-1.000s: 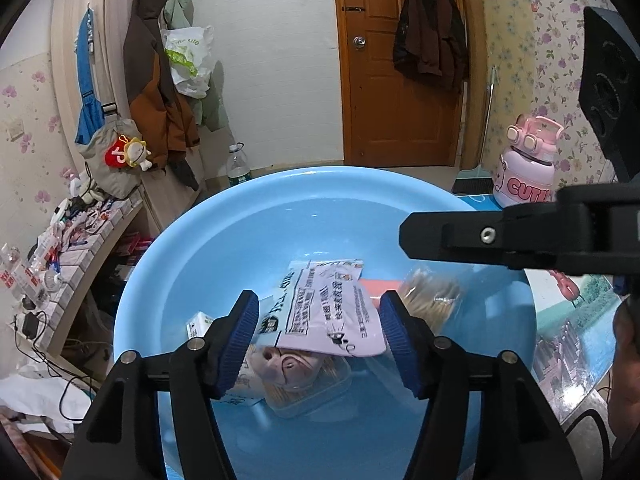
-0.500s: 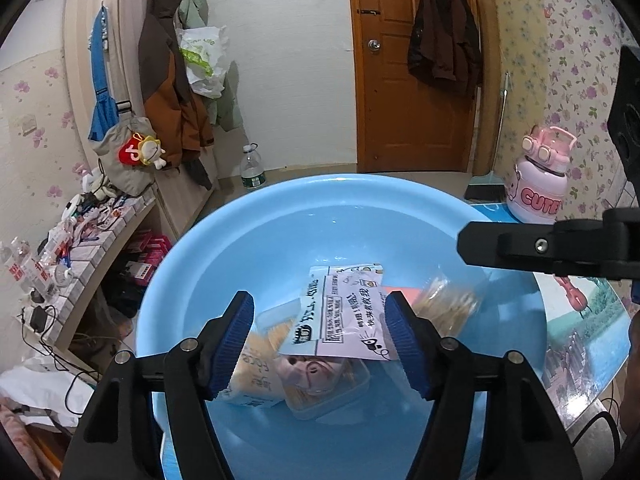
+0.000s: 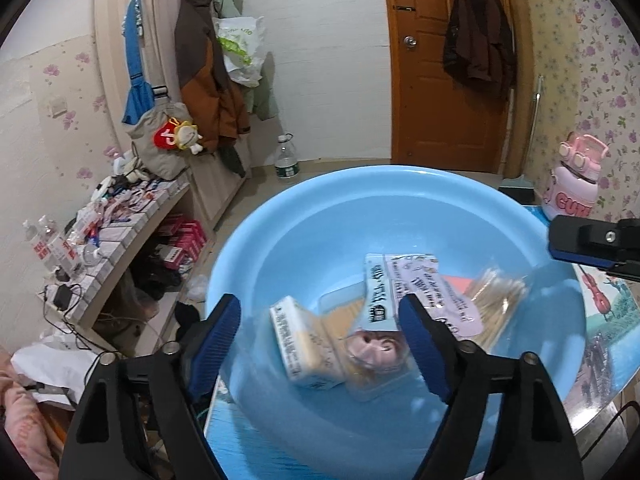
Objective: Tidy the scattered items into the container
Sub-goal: 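Raise both open grippers up and away from the basin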
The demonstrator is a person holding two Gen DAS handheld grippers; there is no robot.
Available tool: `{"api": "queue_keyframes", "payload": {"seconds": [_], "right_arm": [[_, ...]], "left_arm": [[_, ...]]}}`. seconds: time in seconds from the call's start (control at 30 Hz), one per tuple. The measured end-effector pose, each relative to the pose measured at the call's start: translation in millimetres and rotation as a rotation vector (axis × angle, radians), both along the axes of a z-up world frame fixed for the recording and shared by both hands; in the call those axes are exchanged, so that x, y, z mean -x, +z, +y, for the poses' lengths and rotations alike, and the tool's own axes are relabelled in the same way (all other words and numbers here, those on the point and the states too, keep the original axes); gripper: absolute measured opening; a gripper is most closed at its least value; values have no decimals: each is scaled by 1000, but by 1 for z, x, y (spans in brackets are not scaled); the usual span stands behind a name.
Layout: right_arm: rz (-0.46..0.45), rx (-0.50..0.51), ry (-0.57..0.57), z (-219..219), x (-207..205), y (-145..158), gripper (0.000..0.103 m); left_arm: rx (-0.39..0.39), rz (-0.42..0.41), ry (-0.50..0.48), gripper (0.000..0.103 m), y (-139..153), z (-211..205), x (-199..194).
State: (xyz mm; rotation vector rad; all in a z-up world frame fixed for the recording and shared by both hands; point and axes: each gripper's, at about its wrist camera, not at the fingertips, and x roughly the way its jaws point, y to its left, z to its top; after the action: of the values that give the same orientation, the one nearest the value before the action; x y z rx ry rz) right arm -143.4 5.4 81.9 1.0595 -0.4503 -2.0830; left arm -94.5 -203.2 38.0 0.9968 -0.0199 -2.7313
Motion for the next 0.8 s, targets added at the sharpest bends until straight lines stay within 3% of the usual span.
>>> {"api": "queue_keyframes", "payload": {"seconds": [0.17,0.4,0.8], "right_arm": [[-1,8,-4,6,-2,1,32],[-12,23,-14,12,-2,-1,32],[-27,50,-35,32,5,-9,32]], "left_arm": [[62,-27,-5,94,-1,10,1],[29,-52,-16,94,-4,16,5],[38,-88,-18,94,-13,25,23]]}}
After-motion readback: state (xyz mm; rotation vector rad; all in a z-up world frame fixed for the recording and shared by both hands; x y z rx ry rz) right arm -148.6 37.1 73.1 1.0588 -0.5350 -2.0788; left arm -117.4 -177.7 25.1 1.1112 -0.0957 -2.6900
